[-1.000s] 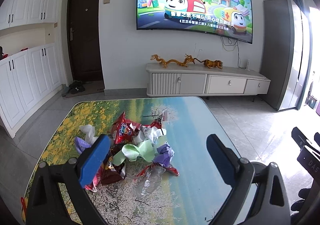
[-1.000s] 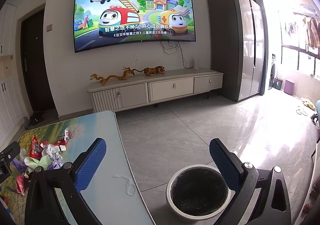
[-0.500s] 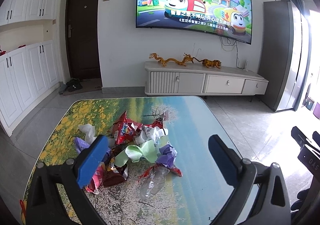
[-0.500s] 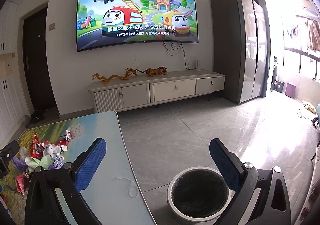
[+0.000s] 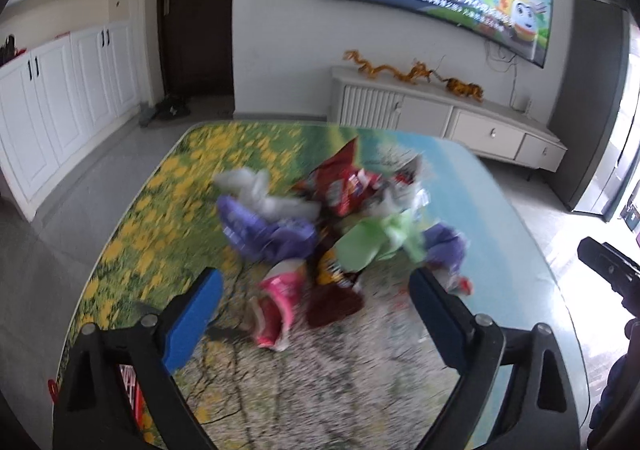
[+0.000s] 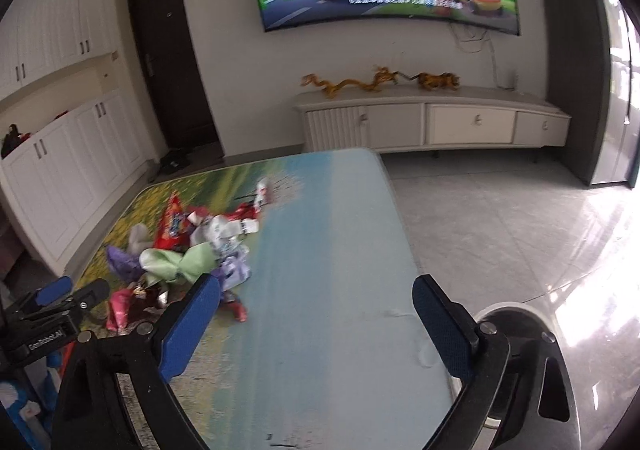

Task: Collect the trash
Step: 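Grasp the pink snack bag with the left tool while the right tool grasps trash beside it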

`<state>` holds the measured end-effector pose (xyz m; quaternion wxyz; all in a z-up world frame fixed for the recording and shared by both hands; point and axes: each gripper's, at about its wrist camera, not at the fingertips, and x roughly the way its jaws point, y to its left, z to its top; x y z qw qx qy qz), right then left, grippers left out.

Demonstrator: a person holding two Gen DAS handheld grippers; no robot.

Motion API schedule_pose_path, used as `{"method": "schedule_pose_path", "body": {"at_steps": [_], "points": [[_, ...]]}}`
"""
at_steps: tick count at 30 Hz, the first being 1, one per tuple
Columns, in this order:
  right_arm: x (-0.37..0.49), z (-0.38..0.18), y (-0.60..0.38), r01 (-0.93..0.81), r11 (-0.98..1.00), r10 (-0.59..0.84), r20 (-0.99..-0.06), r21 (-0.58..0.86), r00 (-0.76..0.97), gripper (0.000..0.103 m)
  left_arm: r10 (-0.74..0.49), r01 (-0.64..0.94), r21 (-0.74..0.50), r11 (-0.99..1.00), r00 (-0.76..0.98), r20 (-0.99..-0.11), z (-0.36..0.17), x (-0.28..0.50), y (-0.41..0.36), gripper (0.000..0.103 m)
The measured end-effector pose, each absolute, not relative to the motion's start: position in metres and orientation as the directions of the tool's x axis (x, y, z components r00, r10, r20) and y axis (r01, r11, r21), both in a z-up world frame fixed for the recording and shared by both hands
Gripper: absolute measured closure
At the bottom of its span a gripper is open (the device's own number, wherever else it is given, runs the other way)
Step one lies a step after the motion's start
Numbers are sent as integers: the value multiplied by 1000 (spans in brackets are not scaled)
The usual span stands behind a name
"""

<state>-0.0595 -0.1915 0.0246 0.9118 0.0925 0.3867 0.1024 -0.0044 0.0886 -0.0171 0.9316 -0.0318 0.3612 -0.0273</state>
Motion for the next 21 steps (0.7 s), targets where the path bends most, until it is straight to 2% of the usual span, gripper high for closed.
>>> {"method": "schedule_pose_path", "body": {"at_steps": [4, 9, 17, 19, 21], "points": [[-37, 5, -165, -179, 921, 383, -719, 346, 580, 30, -80, 14, -97, 995, 684, -725, -38, 3, 108, 20], [-11, -15, -143, -184, 883, 463, -735, 432, 496, 39, -106, 5, -134, 991, 641, -760, -53, 16, 123, 30], [9, -36, -126, -155, 867, 492, -767, 474, 412, 43, -136, 25, -150, 988, 582, -802, -69, 35, 127, 44], [12, -41, -125, -144, 861, 502, -770, 487, 395, 53, -148, 35, -155, 987, 566, -811, -73, 40, 124, 51], [13, -45, -124, -139, 853, 514, -769, 502, 379, 67, -157, 44, -159, 986, 554, -818, -76, 42, 122, 63]]}}
